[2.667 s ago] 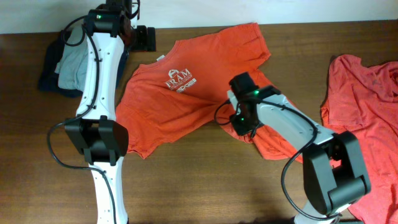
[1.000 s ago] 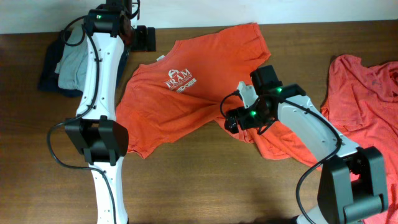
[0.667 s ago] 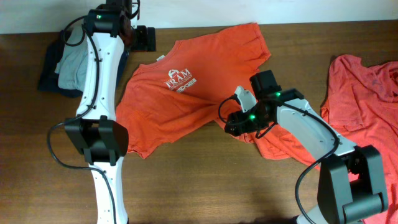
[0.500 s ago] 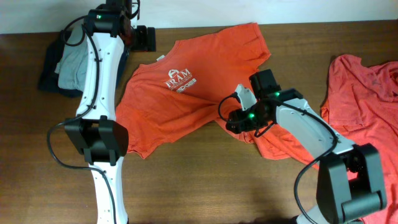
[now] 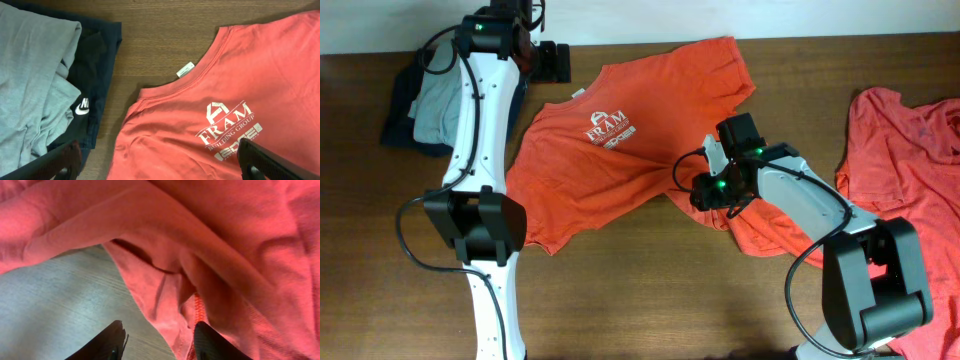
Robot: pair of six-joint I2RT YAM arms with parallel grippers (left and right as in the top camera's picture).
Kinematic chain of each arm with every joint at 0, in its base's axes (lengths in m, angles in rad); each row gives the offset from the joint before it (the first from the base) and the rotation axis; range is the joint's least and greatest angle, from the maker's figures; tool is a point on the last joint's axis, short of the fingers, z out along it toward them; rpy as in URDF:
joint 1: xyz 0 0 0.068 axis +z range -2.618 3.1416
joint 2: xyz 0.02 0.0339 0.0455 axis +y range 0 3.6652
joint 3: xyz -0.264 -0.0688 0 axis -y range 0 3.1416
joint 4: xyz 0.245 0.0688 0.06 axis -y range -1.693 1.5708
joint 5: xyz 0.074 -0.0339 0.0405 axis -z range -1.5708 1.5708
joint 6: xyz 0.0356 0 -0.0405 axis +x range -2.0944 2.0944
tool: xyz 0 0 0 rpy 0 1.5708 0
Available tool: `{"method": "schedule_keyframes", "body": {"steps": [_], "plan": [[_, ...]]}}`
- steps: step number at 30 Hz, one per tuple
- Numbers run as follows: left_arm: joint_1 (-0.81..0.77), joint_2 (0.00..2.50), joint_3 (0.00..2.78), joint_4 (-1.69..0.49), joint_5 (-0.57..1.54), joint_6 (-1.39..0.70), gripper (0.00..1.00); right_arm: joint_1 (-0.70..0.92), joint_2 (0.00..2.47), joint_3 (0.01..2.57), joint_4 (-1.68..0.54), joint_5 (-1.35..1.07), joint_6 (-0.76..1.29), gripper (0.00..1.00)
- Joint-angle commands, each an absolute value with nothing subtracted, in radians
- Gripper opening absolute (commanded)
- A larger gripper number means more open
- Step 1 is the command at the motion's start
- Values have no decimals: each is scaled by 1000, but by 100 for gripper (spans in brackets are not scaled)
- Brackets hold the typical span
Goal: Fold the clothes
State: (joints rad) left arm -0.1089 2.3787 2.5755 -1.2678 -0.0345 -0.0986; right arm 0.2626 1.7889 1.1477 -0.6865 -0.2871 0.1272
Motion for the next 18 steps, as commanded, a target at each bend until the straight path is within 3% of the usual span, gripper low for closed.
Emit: {"method": "schedule_keyframes", "body": {"steps": [1,18], "plan": [[-109,2352,2587,-1266,-42,-104,99,269,1795,1142,-680,-249,144,50],[-109,2352,2587,-1266,-42,-104,99,269,1822,1142,-672,-246,156,50]]}}
